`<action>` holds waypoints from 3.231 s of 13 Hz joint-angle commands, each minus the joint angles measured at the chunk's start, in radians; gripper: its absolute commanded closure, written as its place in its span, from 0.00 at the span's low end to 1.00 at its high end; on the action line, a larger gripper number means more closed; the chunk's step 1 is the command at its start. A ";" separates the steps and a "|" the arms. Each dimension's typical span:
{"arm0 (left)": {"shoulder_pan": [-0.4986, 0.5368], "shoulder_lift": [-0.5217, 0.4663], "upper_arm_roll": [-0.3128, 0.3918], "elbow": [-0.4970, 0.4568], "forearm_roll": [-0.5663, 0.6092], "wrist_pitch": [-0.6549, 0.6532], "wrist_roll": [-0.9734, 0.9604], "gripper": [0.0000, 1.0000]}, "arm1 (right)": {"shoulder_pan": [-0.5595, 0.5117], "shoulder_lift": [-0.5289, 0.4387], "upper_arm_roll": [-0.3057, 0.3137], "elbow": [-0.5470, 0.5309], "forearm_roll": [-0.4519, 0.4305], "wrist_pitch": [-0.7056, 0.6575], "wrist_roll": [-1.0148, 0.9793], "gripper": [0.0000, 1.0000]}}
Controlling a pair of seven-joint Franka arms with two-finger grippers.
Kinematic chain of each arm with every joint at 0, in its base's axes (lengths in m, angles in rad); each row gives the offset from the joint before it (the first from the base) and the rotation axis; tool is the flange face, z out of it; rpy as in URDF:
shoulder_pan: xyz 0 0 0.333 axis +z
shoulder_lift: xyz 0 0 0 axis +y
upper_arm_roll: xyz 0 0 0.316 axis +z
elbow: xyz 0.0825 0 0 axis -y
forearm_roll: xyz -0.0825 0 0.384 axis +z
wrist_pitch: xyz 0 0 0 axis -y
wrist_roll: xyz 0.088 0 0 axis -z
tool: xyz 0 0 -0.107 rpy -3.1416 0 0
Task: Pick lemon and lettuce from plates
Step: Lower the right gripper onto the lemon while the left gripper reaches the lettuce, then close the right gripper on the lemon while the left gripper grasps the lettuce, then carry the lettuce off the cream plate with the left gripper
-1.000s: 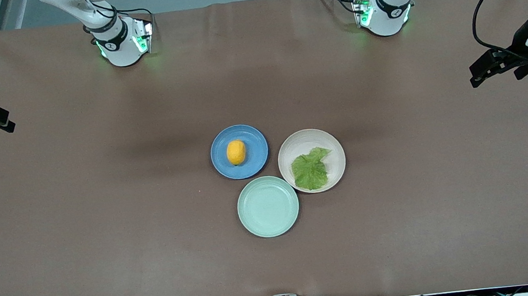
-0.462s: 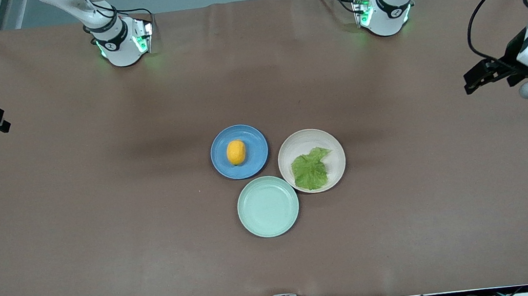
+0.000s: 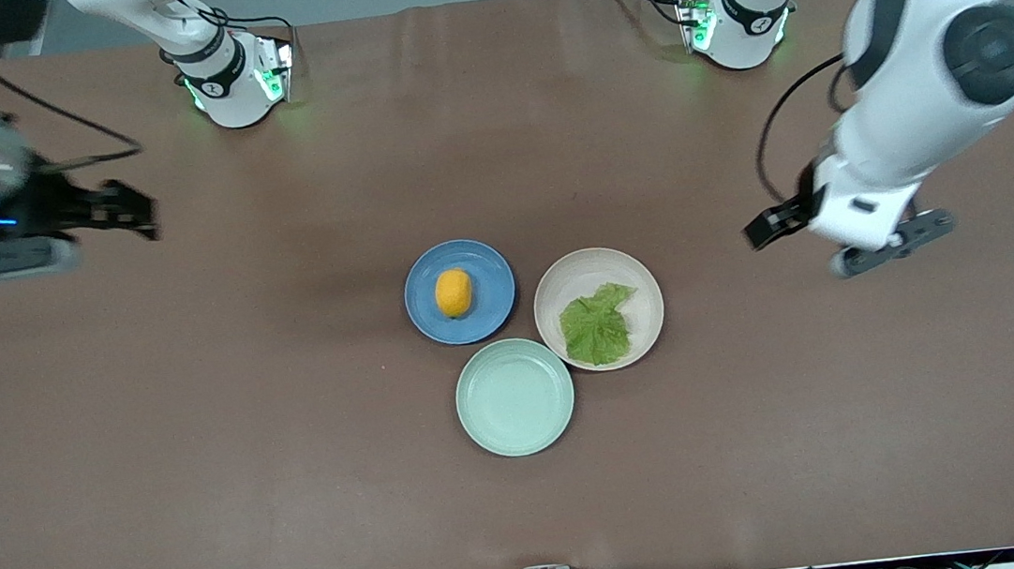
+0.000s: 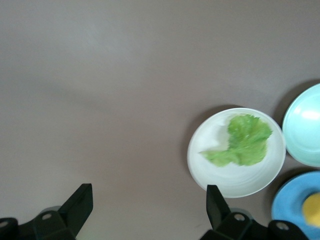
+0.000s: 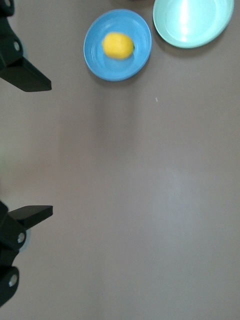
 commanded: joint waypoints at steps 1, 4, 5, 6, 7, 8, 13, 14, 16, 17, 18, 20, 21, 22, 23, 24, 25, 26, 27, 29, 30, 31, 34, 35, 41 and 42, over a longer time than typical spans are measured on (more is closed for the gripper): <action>-0.075 0.099 0.004 0.006 0.019 0.100 -0.229 0.01 | 0.156 0.107 -0.008 -0.009 0.018 0.103 0.230 0.00; -0.163 0.236 0.005 0.012 0.065 0.241 -0.531 0.08 | 0.288 0.252 -0.010 -0.009 0.019 0.285 0.445 0.00; -0.192 0.288 0.005 0.014 0.102 0.290 -0.645 0.12 | 0.320 0.298 -0.008 -0.010 0.019 0.341 0.497 0.00; -0.212 0.329 0.004 0.012 0.141 0.336 -0.731 0.13 | 0.351 0.338 -0.010 -0.015 0.019 0.379 0.540 0.00; -0.228 0.366 0.004 0.015 0.172 0.368 -0.808 0.15 | 0.373 0.374 -0.010 -0.018 0.019 0.416 0.559 0.00; -0.238 0.398 0.004 0.018 0.191 0.394 -0.872 0.17 | 0.388 0.406 -0.010 -0.021 0.019 0.447 0.559 0.00; -0.264 0.475 0.010 0.018 0.206 0.465 -1.040 0.26 | 0.404 0.497 -0.008 -0.070 0.019 0.611 0.507 0.00; -0.264 0.486 0.010 0.018 0.206 0.467 -1.043 0.33 | 0.404 0.513 -0.005 -0.073 0.019 0.617 0.478 0.00; -0.263 0.500 0.010 0.018 0.205 0.468 -1.046 0.44 | 0.402 0.532 -0.002 -0.075 0.019 0.625 0.466 0.00; -0.261 0.505 0.010 0.018 0.205 0.476 -1.046 0.55 | 0.402 0.538 -0.002 -0.076 0.021 0.626 0.464 0.00; -0.261 0.508 0.012 0.018 0.206 0.479 -1.046 0.70 | 0.402 0.541 0.000 -0.085 0.034 0.628 0.464 0.00; -0.261 0.503 0.013 0.018 0.208 0.479 -1.028 0.92 | 0.405 0.541 0.000 -0.114 0.065 0.649 0.462 0.00; -0.260 0.495 0.015 0.018 0.209 0.479 -1.025 0.99 | 0.405 0.541 0.000 -0.127 0.067 0.668 0.462 0.00; -0.260 0.489 0.018 0.018 0.209 0.477 -1.014 1.00 | 0.405 0.541 0.000 -0.142 0.067 0.691 0.464 0.00; -0.251 0.468 0.016 0.020 0.209 0.473 -0.985 1.00 | 0.407 0.543 0.000 -0.153 0.067 0.720 0.464 0.00; -0.242 0.433 0.015 0.018 0.209 0.470 -0.950 1.00 | 0.413 0.541 0.000 -0.157 0.068 0.726 0.464 0.00; -0.240 0.391 0.013 0.018 0.208 0.468 -0.910 1.00 | 0.420 0.543 0.000 -0.157 0.073 0.728 0.464 0.00; -0.232 0.350 0.012 0.017 0.208 0.464 -0.884 1.00 | 0.420 0.543 0.000 -0.157 0.080 0.728 0.464 0.00; -0.202 0.313 0.007 0.014 0.208 0.447 -0.828 1.00 | 0.420 0.544 0.000 -0.157 0.082 0.729 0.462 0.00; -0.134 0.258 0.004 0.003 0.205 0.409 -0.685 1.00 | 0.421 0.559 0.000 -0.157 0.082 0.746 0.462 0.00; -0.099 0.247 0.004 -0.001 0.205 0.396 -0.621 1.00 | 0.420 0.561 0.000 -0.157 0.082 0.748 0.462 0.00; -0.053 0.242 0.004 -0.008 0.205 0.392 -0.547 1.00 | 0.420 0.561 0.000 -0.157 0.082 0.749 0.462 0.00; 0.051 0.283 0.005 -0.011 0.192 0.392 -0.409 0.99 | 0.413 0.572 -0.002 -0.156 0.080 0.751 0.462 0.01; 0.086 0.302 0.005 -0.014 0.192 0.393 -0.360 0.99 | 0.411 0.572 -0.002 -0.154 0.080 0.751 0.461 0.03; 0.171 0.440 0.018 -0.020 0.209 0.462 -0.339 0.80 | 0.411 0.589 -0.002 -0.144 0.082 0.757 0.462 0.24; 0.171 0.445 0.021 -0.023 0.220 0.467 -0.338 0.59 | 0.413 0.592 -0.002 -0.144 0.082 0.773 0.462 0.26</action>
